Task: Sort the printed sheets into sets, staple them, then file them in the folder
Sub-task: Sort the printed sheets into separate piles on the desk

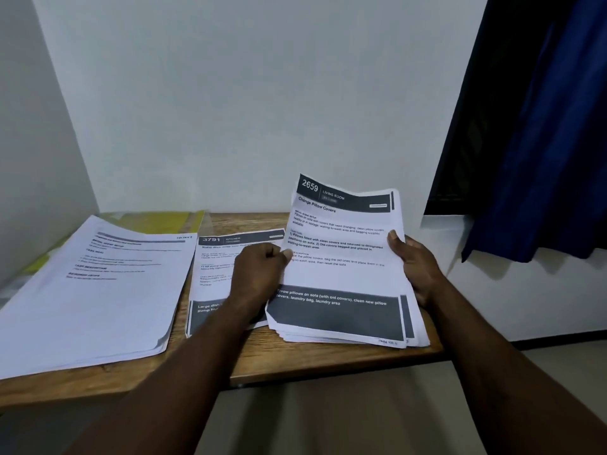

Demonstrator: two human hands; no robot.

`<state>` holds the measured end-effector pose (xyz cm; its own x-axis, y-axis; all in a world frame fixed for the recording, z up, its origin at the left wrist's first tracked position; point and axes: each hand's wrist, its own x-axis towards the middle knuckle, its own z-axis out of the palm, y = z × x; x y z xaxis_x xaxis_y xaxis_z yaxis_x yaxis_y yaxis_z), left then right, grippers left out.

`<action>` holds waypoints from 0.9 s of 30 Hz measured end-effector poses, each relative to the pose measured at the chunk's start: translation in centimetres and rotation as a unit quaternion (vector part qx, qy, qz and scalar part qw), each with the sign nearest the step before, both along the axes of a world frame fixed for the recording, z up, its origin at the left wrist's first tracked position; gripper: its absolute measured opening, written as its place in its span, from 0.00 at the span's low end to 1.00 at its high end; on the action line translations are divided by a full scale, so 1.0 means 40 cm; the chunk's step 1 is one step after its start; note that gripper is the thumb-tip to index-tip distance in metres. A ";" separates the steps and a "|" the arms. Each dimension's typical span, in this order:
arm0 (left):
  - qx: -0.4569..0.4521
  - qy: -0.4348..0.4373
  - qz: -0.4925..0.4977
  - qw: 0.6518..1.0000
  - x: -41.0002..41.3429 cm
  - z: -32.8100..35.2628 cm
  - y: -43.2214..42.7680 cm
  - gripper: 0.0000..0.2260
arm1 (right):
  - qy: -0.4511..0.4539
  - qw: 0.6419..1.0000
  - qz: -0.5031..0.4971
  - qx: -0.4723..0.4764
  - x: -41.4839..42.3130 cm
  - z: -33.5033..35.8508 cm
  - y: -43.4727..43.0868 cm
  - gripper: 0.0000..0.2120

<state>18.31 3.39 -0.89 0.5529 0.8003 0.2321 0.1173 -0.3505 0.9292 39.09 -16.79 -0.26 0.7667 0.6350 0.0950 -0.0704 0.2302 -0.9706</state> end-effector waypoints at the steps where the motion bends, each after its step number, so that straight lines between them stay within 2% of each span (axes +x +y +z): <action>1: 0.024 0.009 0.007 1.000 -0.002 -0.001 0.003 0.17 | -0.001 1.000 -0.006 -0.002 -0.002 0.000 0.001 0.17; 6: 0.169 0.061 0.097 0.979 -0.014 0.003 -0.012 0.16 | -0.013 0.999 -0.029 -0.005 -0.009 0.001 0.001 0.11; 8: 0.169 0.045 0.136 0.975 -0.018 0.011 -0.011 0.15 | -0.012 0.999 -0.037 -0.002 -0.012 0.004 0.000 0.10; 11: 0.117 -0.014 0.148 0.982 -0.037 0.025 0.010 0.14 | 0.003 0.999 -0.040 0.004 -0.013 0.007 0.000 0.09; 13: 0.116 -0.015 0.175 0.978 -0.061 0.035 0.035 0.14 | 0.011 0.999 -0.035 0.010 -0.011 0.006 0.001 0.09; 16: 0.151 0.042 0.207 0.966 -0.107 0.053 0.095 0.12 | 0.024 0.999 -0.031 0.017 -0.008 0.001 0.006 0.10; 22: 0.178 0.226 0.207 0.935 -0.180 0.037 0.167 0.06 | 0.028 0.999 -0.034 0.024 -0.003 -0.002 0.009 0.10; 27: 0.215 0.279 0.219 0.910 -0.193 -0.008 0.177 0.08 | 0.029 0.999 -0.040 0.023 -0.004 0.000 0.006 0.09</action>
